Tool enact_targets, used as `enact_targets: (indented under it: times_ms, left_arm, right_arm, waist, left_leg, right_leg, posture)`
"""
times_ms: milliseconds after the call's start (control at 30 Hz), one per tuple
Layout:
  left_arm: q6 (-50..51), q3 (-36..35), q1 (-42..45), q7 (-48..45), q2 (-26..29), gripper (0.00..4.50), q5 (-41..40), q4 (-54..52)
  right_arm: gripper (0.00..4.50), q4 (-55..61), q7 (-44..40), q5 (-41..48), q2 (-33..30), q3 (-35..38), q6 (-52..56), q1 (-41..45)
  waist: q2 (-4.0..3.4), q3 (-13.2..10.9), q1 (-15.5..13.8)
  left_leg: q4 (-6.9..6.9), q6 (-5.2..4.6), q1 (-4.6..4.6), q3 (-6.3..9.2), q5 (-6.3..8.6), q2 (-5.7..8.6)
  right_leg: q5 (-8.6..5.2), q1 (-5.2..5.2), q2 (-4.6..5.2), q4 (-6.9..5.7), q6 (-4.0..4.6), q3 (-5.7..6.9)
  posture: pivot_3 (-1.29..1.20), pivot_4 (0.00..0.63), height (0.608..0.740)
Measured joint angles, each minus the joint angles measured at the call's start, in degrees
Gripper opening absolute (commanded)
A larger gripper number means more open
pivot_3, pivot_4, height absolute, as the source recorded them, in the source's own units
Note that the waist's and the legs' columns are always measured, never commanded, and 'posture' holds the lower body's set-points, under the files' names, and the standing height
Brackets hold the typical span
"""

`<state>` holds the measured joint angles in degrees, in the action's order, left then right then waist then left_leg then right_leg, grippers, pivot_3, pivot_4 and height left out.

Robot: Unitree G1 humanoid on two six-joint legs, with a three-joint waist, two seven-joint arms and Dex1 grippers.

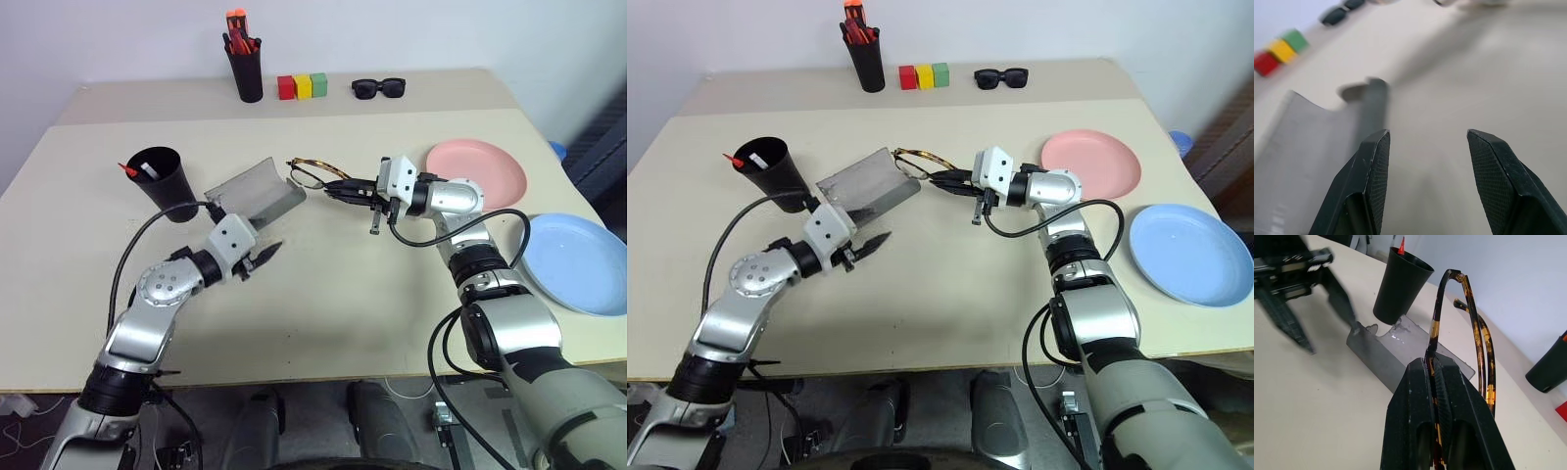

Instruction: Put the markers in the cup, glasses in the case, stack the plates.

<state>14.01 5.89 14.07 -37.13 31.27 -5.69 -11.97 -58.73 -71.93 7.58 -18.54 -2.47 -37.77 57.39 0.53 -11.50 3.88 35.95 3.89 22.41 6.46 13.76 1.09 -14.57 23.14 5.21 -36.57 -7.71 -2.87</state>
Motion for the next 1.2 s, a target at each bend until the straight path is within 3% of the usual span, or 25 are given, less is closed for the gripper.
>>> enact_targets:
  times_ms: [600,967,1067,1167,1200]
  left_arm:
    - [10.89,-0.48,7.28,10.75,-3.65,2.53,5.18,5.91]
    - [13.24,0.48,10.44,5.77,-2.69,2.53,5.05,10.98]
    - [13.02,0.99,10.84,2.65,-1.51,1.73,4.90,11.26]
    - [11.56,1.80,11.12,-1.76,0.68,0.30,3.96,11.39]
    - [10.99,1.84,11.11,-3.33,1.40,0.02,3.66,11.42]
  right_arm:
    - [0.01,2.23,4.77,0.00,-0.30,0.52,0.43,-3.51]
    - [0.01,11.55,8.52,0.06,-1.95,0.64,3.68,-10.47]
    - [0.00,13.93,9.14,0.08,-2.88,0.64,4.66,-11.55]
    - [0.00,15.28,9.64,0.22,-3.50,0.65,5.41,-12.31]
    - [0.00,15.54,9.72,0.26,-3.59,0.65,5.68,-12.46]
  waist:
    - [0.00,0.00,-0.05]
    - [0.01,0.00,-0.02]
    - [0.01,0.00,-0.01]
    - [0.01,0.00,0.09]
    - [0.01,0.00,0.09]
  left_leg:
    - [0.04,0.01,0.00,0.02,-0.01,0.02]
    - [0.03,0.03,0.01,0.02,-0.02,0.02]
    - [0.02,0.03,0.00,0.02,-0.02,0.02]
    - [0.01,0.03,0.00,0.02,-0.02,0.01]
    - [0.01,0.03,0.00,0.02,-0.02,0.01]
  right_leg:
    - [0.00,0.04,0.00,-0.09,0.00,0.00]
    - [0.00,0.04,0.00,-0.10,0.00,0.00]
    - [0.00,0.04,0.00,-0.09,0.00,0.00]
    - [0.00,0.05,0.00,-0.09,-0.01,0.00]
    - [0.00,0.05,0.00,-0.10,0.00,0.00]
  posture:
    - [0.00,0.150,0.740]
    - [0.00,0.150,0.740]
    - [0.00,0.150,0.740]
    - [0.00,0.150,0.740]
    - [0.00,0.150,0.740]
